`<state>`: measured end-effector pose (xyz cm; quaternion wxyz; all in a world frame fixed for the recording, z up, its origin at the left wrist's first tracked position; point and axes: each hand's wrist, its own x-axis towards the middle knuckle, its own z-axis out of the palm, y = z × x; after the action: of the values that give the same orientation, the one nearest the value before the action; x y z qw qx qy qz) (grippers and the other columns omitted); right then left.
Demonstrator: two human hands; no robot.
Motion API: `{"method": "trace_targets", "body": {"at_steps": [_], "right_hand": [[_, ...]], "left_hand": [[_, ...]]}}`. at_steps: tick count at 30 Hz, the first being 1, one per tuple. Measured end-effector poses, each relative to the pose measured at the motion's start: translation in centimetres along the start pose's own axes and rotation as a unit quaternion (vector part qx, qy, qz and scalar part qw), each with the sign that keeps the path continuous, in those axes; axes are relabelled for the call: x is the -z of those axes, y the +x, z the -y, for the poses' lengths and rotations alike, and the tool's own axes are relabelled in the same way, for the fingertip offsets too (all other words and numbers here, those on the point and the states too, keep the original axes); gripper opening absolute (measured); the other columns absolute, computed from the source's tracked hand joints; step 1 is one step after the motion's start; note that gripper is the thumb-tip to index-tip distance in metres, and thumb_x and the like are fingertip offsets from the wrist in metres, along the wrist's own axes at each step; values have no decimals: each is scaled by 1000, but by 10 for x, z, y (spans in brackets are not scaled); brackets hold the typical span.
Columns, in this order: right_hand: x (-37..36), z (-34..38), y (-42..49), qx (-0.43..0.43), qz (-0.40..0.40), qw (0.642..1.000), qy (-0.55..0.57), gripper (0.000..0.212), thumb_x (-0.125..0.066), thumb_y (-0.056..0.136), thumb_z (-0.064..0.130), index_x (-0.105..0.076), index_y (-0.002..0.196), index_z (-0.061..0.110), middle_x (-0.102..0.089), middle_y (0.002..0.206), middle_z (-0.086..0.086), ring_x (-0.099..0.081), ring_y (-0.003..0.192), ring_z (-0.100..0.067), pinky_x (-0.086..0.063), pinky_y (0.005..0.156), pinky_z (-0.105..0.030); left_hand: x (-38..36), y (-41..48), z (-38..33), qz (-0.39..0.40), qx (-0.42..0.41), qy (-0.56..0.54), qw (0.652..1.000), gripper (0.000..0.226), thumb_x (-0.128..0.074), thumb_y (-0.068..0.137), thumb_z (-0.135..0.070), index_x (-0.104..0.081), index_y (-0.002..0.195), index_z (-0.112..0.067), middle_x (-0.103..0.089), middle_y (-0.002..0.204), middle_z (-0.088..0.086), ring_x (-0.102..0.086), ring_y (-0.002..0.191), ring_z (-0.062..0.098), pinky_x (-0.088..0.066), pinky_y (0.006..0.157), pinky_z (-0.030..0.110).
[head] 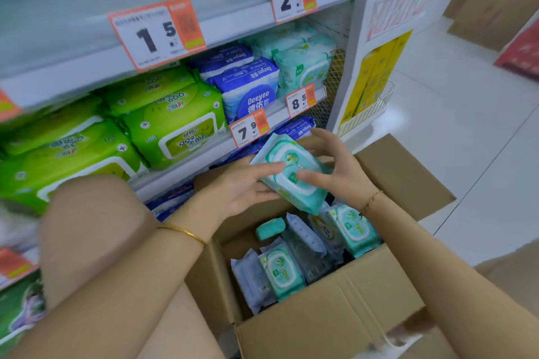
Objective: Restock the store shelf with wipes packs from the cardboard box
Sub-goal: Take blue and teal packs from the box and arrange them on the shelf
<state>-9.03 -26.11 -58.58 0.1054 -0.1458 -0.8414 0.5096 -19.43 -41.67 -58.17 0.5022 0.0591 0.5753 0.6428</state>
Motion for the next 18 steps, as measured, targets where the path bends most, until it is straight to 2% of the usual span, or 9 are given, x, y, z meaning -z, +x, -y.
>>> {"method": "trace_targets", "body": {"at_steps": [2, 5, 7, 11, 13, 15, 18], "right_hand": [[12, 10, 5, -48, -17, 995, 87, 58, -67, 85, 21, -41, 136, 18, -55, 123, -3, -55, 107, -10, -48, 84, -11], [20, 26, 12, -124, -1, 968, 220, 32, -54, 93, 25, -54, 123, 14, -61, 112, -6, -61, 96, -18, -52, 80, -28], [22, 39, 18, -137, 35, 947, 290, 36, -53, 92, 31, -57, 122, 12, -63, 113, -9, -61, 99, -23, -54, 82, -36], [28, 67, 28, -83, 77, 936, 332, 40, -68, 81, 15, -56, 118, 11, -69, 103, -3, -70, 86, -14, -59, 72, -29], [30, 77, 34, -58, 65, 936, 342, 41, -73, 74, 13, -58, 112, 14, -70, 100, -2, -70, 84, -14, -60, 70, -31], [27, 85, 42, -39, 40, 926, 372, 32, -70, 75, 12, -59, 105, 10, -70, 96, -5, -70, 80, -17, -59, 64, -33], [24, 97, 53, -52, 18, 913, 405, 24, -64, 84, 6, -50, 104, 4, -66, 99, -12, -69, 81, -24, -60, 69, -39]], "left_hand": [[2, -13, -11, 5, -17, -62, 998, 36, -59, 86, -6, -55, 122, -12, -67, 115, 13, -66, 96, 26, -57, 83, 41], [0, -29, -30, 16, -49, -109, 993, 26, -56, 87, -4, -59, 110, -16, -72, 101, 8, -71, 83, 21, -58, 75, 35], [-1, -37, -43, 20, -75, -100, 992, 27, -57, 87, -3, -58, 109, -18, -71, 102, 5, -69, 88, 21, -57, 79, 34], [1, -44, -65, 33, -104, -104, 989, 58, -69, 72, -5, -54, 128, -13, -63, 125, 12, -61, 112, 30, -53, 89, 41], [-1, -47, -76, 35, -138, -105, 984, 53, -70, 72, -4, -56, 123, -12, -65, 121, 13, -64, 107, 28, -54, 88, 39], [-7, -47, -86, 25, -178, -98, 979, 42, -65, 74, -10, -59, 115, -9, -68, 114, 12, -69, 95, 22, -56, 87, 32], [-16, -42, -100, -49, -232, -6, 971, 25, -63, 83, -3, -57, 107, -3, -68, 106, 14, -70, 84, 20, -60, 77, 29]]}}
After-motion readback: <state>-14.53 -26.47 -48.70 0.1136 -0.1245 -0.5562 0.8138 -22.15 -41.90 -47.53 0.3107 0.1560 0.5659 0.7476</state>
